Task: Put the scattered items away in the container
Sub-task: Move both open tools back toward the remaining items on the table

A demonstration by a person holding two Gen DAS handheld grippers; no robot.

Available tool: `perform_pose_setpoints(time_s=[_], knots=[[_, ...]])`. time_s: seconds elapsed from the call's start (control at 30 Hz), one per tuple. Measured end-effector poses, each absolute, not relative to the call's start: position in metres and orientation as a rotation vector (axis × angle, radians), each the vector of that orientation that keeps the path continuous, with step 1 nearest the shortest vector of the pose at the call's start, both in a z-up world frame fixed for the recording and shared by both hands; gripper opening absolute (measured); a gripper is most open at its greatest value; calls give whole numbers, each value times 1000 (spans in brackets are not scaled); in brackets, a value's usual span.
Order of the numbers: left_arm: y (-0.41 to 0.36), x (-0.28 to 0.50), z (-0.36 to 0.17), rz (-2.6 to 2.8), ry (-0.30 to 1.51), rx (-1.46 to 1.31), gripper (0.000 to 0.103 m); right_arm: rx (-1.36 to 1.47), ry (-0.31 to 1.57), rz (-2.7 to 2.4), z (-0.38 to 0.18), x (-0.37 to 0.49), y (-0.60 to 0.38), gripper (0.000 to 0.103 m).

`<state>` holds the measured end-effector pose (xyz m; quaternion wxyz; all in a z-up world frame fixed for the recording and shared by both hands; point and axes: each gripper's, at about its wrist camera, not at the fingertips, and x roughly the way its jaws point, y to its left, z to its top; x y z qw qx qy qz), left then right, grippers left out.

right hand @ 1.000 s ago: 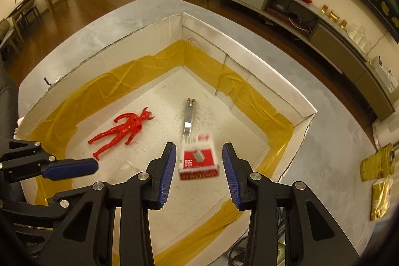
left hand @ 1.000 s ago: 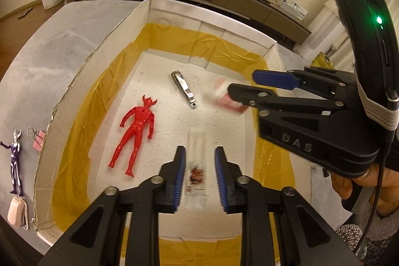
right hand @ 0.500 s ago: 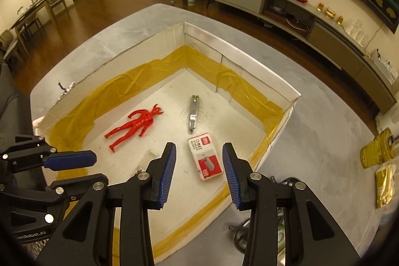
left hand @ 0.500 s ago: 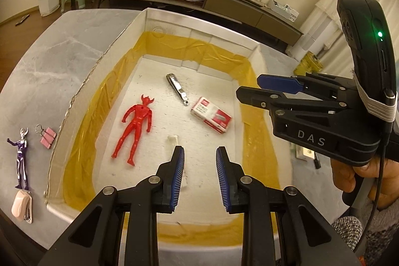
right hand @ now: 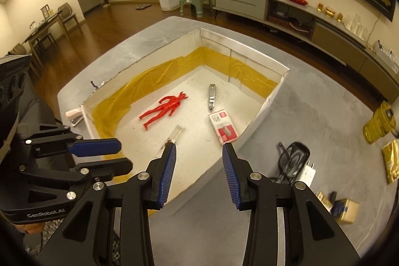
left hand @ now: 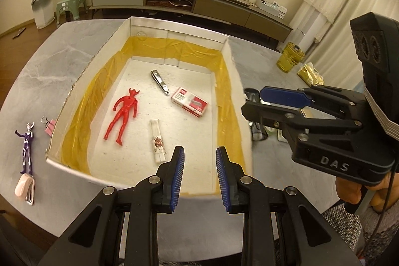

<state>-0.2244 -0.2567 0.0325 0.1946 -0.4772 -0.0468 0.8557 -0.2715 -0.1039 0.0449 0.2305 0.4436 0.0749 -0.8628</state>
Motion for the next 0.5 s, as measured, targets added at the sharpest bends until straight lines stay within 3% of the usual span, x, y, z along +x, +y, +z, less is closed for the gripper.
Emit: perform_pose_setpoints(time_s=[0.5], knots=[[-213,-165,46,2441,21,-1243,28,1154,93,-2393,48,-196,-60,41]])
